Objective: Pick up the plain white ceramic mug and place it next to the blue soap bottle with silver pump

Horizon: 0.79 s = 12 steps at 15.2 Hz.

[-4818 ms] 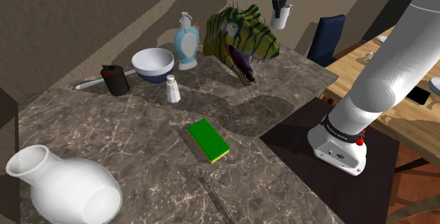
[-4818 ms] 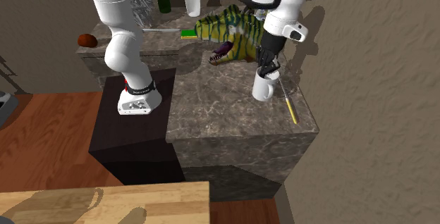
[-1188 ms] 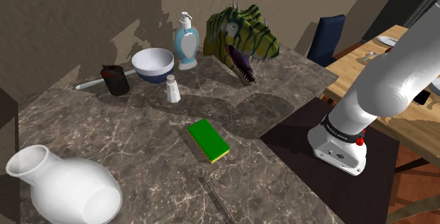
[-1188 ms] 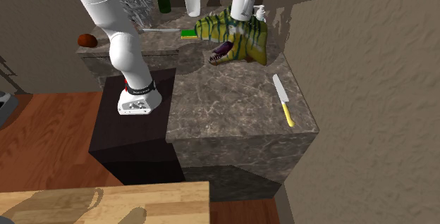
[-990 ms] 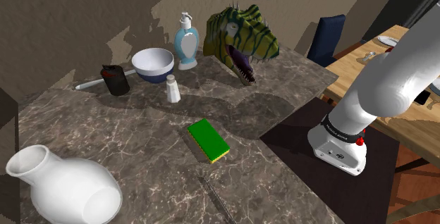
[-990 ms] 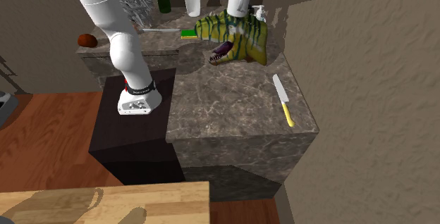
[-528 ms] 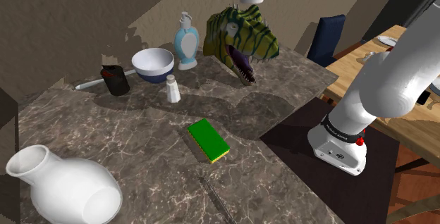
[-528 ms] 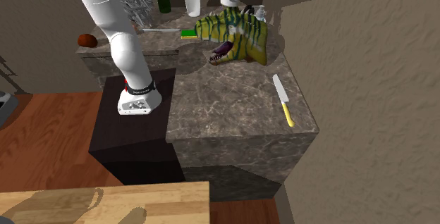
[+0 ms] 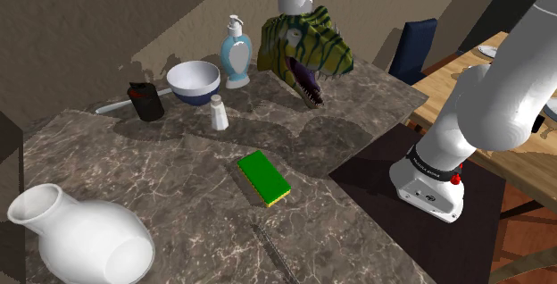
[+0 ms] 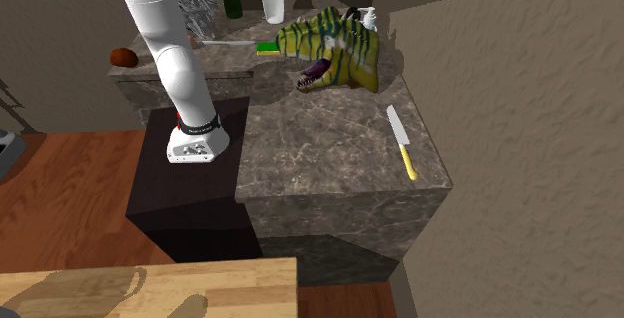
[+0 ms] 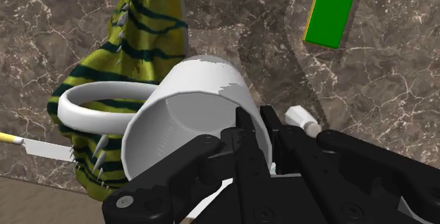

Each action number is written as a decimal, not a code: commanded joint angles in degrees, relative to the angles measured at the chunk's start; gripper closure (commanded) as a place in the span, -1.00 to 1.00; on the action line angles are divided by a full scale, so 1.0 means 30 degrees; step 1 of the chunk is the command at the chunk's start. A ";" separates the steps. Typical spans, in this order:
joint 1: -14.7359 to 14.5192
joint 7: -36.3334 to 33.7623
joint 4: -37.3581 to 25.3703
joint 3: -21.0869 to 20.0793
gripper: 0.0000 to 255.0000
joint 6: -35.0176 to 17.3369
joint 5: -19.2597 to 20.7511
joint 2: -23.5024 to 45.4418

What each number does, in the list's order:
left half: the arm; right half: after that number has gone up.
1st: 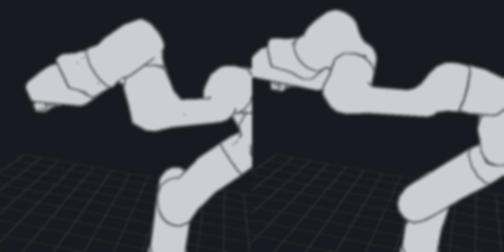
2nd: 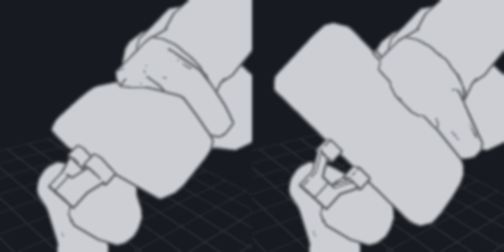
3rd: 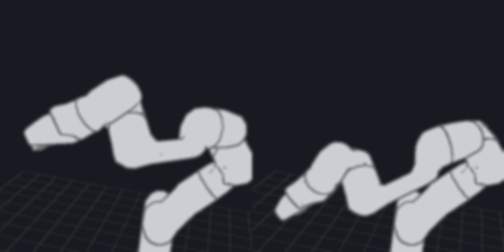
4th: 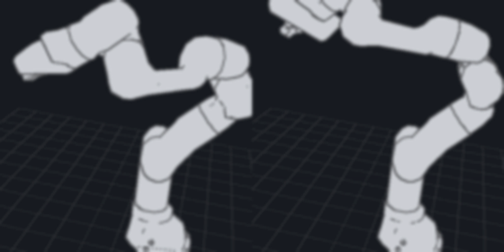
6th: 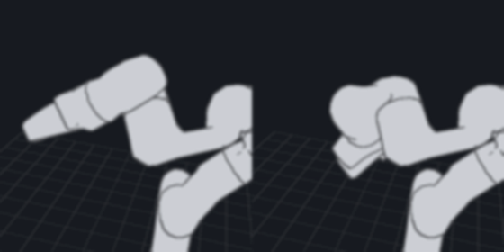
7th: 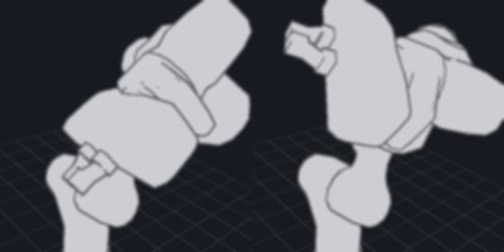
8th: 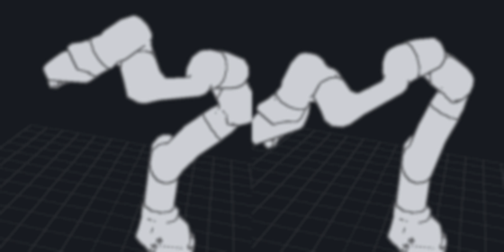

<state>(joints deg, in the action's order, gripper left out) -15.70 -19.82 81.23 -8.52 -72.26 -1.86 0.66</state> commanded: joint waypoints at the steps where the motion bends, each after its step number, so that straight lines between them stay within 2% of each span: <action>1: -0.0221 -0.0470 0.0247 -0.0215 1.00 -0.0355 -0.0059 0.0088; 12: -0.0173 -0.0256 0.4342 -0.0169 1.00 -0.3472 -0.0174 -0.0897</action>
<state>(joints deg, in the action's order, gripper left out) -16.29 -20.78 92.78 -9.11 -81.71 -2.33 -1.49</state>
